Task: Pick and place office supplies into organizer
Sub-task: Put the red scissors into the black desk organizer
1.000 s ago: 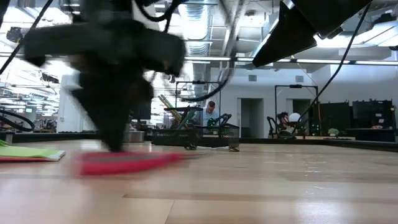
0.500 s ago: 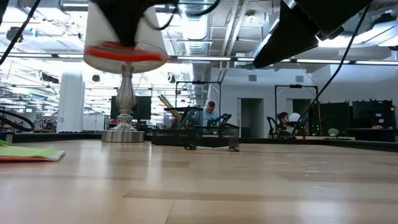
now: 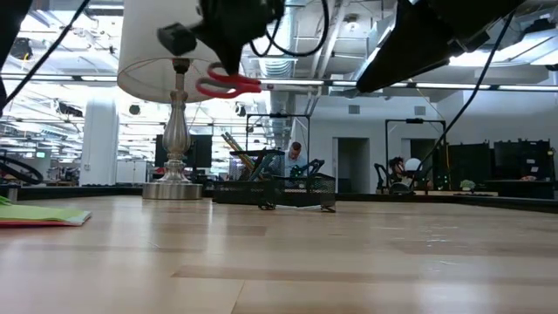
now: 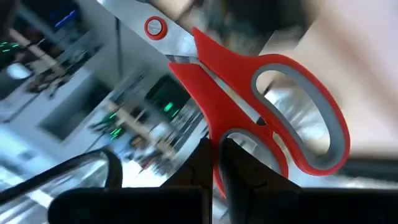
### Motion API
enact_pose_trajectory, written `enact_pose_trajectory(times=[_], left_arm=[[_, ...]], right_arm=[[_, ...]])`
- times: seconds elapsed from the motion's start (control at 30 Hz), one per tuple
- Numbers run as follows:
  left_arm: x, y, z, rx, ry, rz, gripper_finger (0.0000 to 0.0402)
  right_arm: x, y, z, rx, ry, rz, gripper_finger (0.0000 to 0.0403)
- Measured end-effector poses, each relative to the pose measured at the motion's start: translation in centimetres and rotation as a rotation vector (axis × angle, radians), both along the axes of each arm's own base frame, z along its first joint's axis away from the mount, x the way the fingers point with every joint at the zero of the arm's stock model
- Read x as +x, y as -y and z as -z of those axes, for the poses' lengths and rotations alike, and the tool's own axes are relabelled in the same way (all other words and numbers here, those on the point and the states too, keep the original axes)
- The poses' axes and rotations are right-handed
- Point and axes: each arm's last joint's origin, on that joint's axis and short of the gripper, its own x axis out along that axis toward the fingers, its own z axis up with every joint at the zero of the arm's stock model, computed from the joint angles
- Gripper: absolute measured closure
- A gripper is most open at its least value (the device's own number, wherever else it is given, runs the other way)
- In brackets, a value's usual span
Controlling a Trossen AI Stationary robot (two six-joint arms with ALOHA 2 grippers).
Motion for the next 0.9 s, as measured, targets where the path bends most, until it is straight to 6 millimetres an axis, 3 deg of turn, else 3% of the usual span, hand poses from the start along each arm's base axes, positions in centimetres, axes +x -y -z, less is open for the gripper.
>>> enact_pose_trajectory(times=[0.3,0.5,0.7,0.9], left_arm=[[0.3,-4.8,-0.8,0.299,-0.468,0.161,0.0401],[0.0,-7.3,-0.6,0.309,-0.527,0.110,0.0401],[-0.8,-9.3,1.4,0.264,-0.805,0.163,0.0401],[-1.3,-9.4,2.8,0.265,-0.874,0.171,0.0401]], right_arm=[[0.0,0.0,0.0,0.017,-0.011,-0.006,0.0281],[0.0,0.0,0.0,0.016,-0.013,-0.007,0.0281],[0.0,0.0,0.0,0.016,-0.013,-0.007,0.0281],[0.0,0.0,0.0,0.014,-0.012,-0.006,0.0281]])
